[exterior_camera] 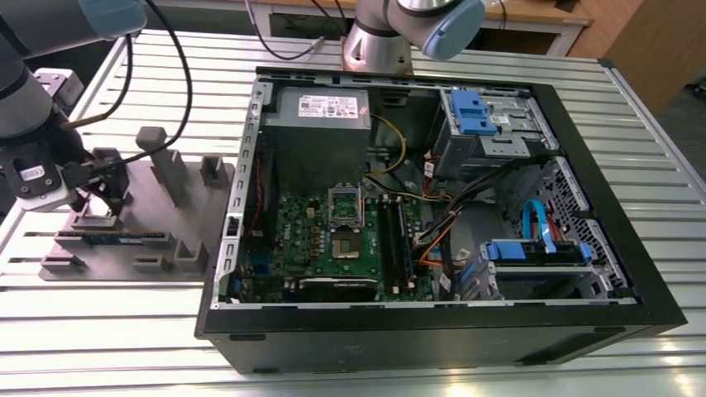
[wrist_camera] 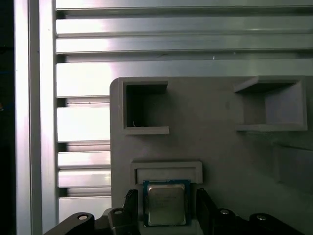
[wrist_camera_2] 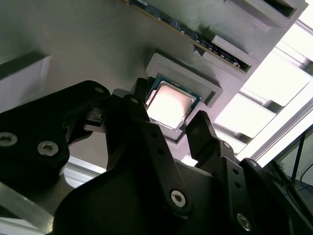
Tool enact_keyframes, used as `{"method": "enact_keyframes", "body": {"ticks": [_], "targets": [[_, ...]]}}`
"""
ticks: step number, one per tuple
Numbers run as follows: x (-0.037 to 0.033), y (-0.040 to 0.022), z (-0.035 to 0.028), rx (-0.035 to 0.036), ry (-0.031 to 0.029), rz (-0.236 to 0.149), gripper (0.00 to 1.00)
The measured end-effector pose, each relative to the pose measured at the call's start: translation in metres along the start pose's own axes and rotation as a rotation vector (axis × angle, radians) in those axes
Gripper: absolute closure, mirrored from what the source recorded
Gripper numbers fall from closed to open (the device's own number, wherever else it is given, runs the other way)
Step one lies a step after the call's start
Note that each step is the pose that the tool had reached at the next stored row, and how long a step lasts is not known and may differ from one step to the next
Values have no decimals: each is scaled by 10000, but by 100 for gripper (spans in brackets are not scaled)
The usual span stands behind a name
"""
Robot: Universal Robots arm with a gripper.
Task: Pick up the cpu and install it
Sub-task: 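Pick up the cpu and move it towards the insertion slot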
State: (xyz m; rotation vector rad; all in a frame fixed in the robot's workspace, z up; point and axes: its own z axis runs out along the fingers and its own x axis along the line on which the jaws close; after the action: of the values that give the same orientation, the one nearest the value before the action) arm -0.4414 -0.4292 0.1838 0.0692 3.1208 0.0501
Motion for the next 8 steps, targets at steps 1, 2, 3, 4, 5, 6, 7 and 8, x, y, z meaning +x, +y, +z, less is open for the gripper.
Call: {"method": "enact_keyframes", "body": {"ticks": [1, 2, 3, 4, 5, 6, 7, 8], "targets": [[0, 0, 4, 0, 1, -14, 41], [0, 0, 7, 0, 1, -30, 41], [0, 0, 10, 0, 3, -41, 41], [1, 1, 11, 1, 3, -43, 41], [1, 1, 16, -2, 2, -44, 41], [1, 2, 18, -4, 2, -44, 41], [1, 2, 18, -4, 3, -44, 41], [1, 2, 18, -6, 4, -44, 41]]}}
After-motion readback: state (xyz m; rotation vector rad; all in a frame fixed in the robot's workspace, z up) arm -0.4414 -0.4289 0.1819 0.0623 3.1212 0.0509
